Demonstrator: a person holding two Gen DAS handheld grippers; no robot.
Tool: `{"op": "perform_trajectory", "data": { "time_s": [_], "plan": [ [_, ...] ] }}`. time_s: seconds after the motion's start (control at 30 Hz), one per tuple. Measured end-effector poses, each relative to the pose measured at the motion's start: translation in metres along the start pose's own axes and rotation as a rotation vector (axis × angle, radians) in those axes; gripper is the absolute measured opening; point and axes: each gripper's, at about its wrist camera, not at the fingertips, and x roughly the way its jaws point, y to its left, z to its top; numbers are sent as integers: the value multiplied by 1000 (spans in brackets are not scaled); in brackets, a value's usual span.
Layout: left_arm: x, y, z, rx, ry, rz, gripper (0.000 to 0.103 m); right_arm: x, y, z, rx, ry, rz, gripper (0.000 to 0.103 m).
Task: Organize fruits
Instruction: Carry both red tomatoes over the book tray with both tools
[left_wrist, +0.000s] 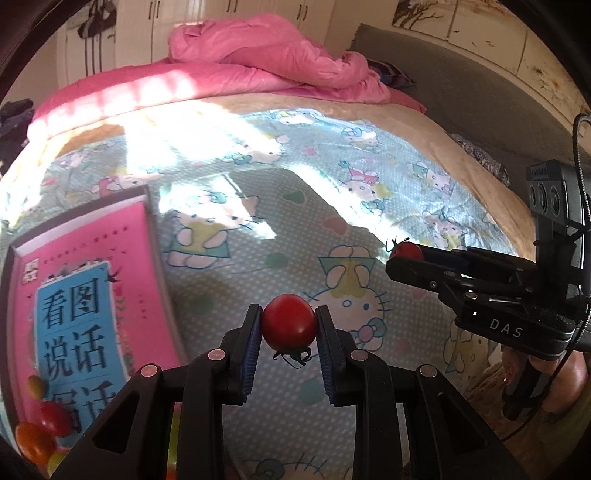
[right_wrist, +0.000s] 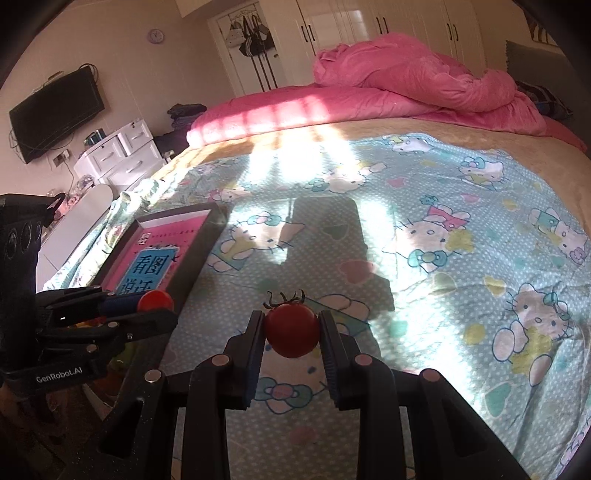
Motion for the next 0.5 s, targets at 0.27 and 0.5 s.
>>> {"op": "perform_trajectory", "data": {
  "time_s": [0.27, 0.5],
  "plan": [
    [-46, 48, -12, -91, -48, 105, 30, 0, 55, 8, -100, -35, 95, 30],
    [-71, 85, -29, -165, -56, 178, 30, 5, 100, 9, -194, -47, 154, 30]
  ]
}}
